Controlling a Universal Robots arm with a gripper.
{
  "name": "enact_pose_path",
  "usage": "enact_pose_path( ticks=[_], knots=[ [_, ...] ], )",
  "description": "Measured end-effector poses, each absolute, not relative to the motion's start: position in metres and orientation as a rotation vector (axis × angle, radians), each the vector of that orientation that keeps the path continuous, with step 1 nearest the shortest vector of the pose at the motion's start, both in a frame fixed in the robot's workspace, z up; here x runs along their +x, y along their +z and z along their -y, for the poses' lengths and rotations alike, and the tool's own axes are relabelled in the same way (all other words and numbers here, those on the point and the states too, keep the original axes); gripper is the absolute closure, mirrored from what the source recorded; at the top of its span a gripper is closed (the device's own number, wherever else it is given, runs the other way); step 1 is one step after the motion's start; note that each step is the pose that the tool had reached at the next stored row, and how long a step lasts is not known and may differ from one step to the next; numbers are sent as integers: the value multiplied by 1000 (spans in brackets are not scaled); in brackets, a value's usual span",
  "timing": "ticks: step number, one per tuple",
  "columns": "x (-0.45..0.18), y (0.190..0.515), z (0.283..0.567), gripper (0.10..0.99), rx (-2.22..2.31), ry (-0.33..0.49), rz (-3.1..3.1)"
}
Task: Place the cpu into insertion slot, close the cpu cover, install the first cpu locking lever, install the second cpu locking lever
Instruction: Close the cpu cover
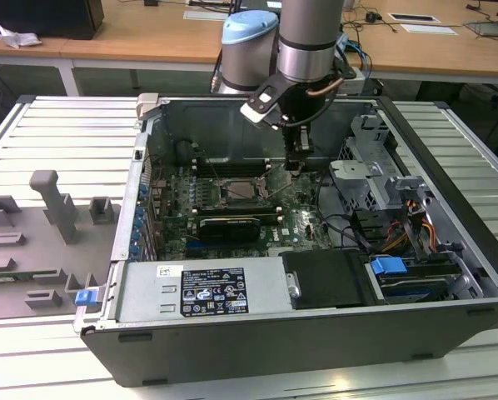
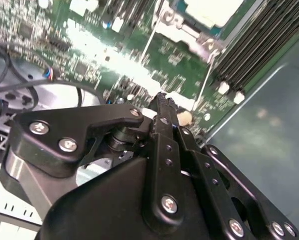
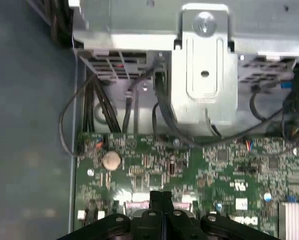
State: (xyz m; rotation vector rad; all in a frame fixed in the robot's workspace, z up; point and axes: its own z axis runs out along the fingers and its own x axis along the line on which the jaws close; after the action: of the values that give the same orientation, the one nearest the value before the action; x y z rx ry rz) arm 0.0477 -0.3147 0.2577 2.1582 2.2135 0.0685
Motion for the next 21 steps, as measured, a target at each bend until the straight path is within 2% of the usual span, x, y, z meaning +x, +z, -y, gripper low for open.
enact_pose_path(
  ticks=[7, 21],
  knots=[
    [61, 245, 312, 980, 2133, 69, -2239],
    [40, 246, 311, 980, 2131, 68, -2241]
  ],
)
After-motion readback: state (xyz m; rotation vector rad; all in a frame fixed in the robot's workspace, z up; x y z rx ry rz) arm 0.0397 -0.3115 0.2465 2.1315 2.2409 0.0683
